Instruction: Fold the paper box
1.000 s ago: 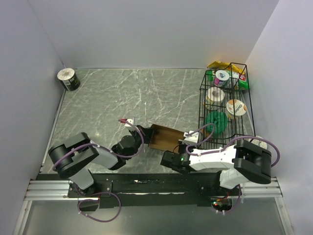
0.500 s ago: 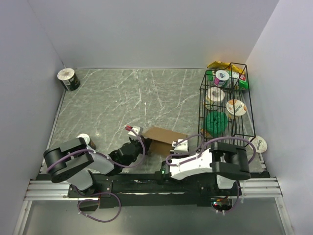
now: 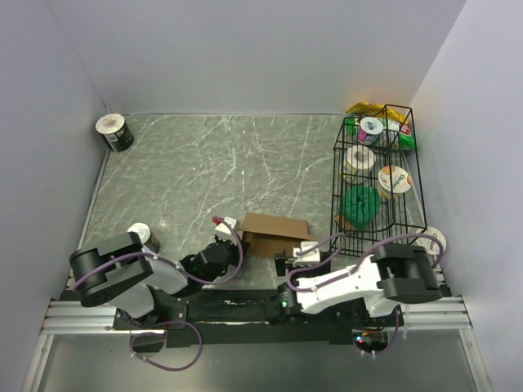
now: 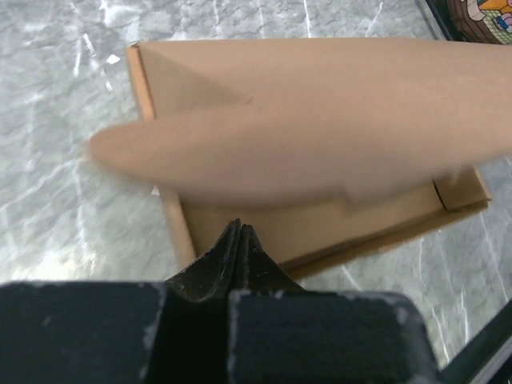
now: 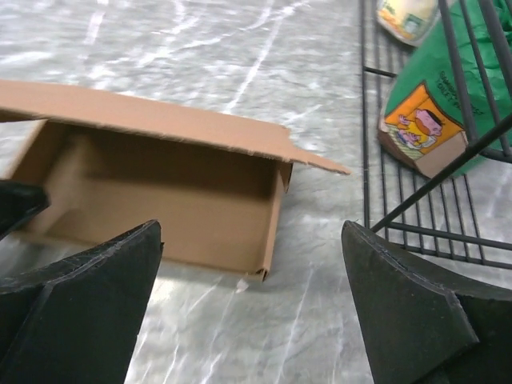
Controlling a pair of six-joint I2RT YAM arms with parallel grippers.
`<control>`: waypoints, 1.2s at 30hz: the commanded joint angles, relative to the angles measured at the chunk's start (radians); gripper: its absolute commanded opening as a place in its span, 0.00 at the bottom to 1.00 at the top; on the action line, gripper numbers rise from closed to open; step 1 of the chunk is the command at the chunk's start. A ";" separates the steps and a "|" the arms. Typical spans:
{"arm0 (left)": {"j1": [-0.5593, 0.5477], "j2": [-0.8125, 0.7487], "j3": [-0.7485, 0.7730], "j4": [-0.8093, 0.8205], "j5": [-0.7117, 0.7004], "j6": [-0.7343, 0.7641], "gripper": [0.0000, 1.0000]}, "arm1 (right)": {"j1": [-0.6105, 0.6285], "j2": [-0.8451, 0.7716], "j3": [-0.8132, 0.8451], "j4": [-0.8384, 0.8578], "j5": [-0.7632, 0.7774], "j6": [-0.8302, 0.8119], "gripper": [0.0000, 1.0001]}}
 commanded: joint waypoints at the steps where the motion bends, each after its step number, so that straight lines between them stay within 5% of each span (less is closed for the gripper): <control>1: -0.005 -0.096 -0.053 0.023 0.017 -0.013 0.05 | 0.086 -0.147 -0.052 -0.252 0.056 0.387 1.00; 5: -0.006 -0.212 -0.101 -0.012 0.034 -0.016 0.22 | 0.141 -0.273 -0.055 -0.252 0.032 0.273 1.00; 7: -0.008 -0.297 -0.113 -0.049 0.029 -0.016 0.44 | 0.141 -0.324 -0.027 -0.237 0.003 0.135 1.00; 12: -0.009 -0.522 -0.129 -0.211 0.039 -0.007 0.73 | 0.111 -0.427 0.072 -0.191 -0.043 -0.182 1.00; 13: -0.011 -0.559 -0.132 -0.238 0.040 -0.003 0.79 | 0.094 -0.471 0.089 -0.127 -0.053 -0.283 1.00; 14: -0.009 -0.596 -0.136 -0.264 0.042 0.001 0.81 | 0.049 -0.497 0.100 -0.027 -0.069 -0.613 1.00; 16: -0.009 -0.717 -0.155 -0.348 0.036 -0.005 0.86 | -0.020 -0.592 0.086 0.325 -0.167 -0.910 1.00; 17: -0.011 -0.760 -0.158 -0.382 0.036 -0.005 0.86 | -0.055 -0.634 0.062 0.453 -0.209 -1.195 1.00; 20: -0.009 -0.920 -0.136 -0.521 0.045 0.012 0.90 | -0.181 -0.795 -0.047 0.892 -0.419 -1.517 1.00; 23: -0.009 -1.029 -0.069 -0.618 0.034 0.046 0.99 | -0.330 -0.806 -0.014 0.951 -0.614 -1.589 1.00; 25: 0.018 -1.023 0.032 -0.693 0.028 0.044 0.96 | -0.431 -0.710 0.089 0.884 -0.718 -1.603 0.99; 28: 0.157 -0.899 0.205 -0.749 0.221 0.046 0.96 | -0.526 -0.587 0.178 0.862 -0.810 -1.592 0.99; 31: 0.327 -0.750 0.330 -0.776 0.434 -0.009 0.96 | -0.537 -0.542 0.157 0.920 -0.806 -1.559 0.96; 36: 0.428 -0.607 0.388 -0.798 0.519 -0.037 0.97 | -0.535 -0.557 0.010 1.059 -0.754 -1.455 0.88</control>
